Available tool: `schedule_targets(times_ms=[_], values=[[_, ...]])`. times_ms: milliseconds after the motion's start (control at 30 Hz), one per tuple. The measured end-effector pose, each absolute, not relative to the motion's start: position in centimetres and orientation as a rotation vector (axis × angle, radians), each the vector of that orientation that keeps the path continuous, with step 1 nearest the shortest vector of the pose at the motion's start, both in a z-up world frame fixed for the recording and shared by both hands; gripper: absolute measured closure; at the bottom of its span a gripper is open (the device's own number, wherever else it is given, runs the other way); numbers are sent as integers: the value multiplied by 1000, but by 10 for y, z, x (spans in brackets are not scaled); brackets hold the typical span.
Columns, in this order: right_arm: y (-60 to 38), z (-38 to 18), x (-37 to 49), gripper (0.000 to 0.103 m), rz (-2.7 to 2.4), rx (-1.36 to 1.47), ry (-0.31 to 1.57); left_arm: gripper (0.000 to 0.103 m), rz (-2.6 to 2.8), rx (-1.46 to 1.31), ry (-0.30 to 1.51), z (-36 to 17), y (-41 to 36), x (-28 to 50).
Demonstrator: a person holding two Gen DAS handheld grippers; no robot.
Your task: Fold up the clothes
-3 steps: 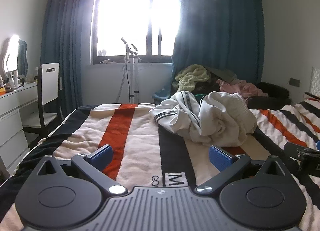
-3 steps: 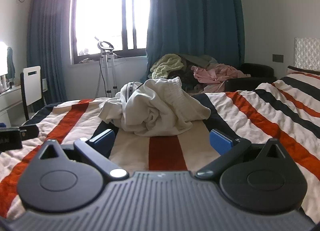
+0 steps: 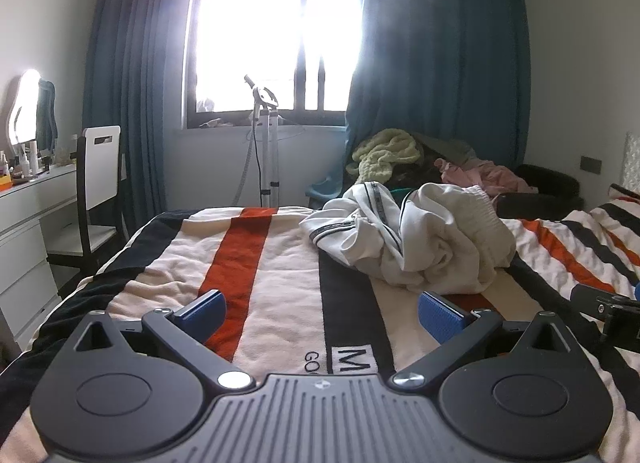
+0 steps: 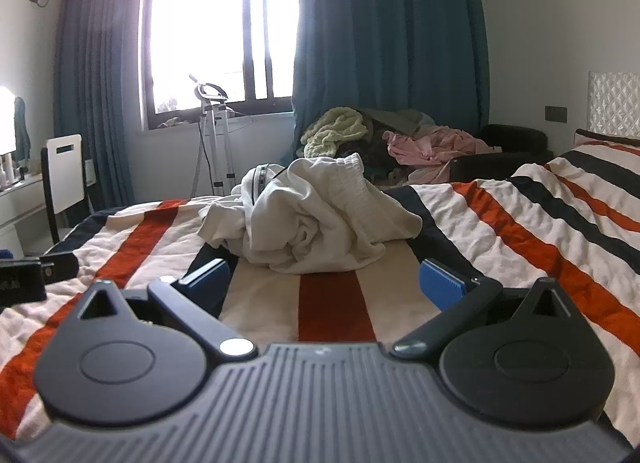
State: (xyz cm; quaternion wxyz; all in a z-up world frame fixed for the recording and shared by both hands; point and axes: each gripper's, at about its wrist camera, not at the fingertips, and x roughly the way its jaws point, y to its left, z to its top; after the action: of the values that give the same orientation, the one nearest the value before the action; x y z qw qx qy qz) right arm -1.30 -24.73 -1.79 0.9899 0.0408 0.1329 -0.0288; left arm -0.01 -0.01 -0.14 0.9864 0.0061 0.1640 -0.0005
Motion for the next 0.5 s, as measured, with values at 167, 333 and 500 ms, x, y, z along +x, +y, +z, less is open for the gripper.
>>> schedule_targets(times_ms=[167,333,500], values=[[-246,-18,-15,0,-59,83,262,0,-3,11,325,-3,0,0],[-246,-19,-16,0,-61,85,258,0,-1,12,332,-5,0,3],[-248,-16,-14,0,-73,89,263,0,7,12,347,-7,1,7]])
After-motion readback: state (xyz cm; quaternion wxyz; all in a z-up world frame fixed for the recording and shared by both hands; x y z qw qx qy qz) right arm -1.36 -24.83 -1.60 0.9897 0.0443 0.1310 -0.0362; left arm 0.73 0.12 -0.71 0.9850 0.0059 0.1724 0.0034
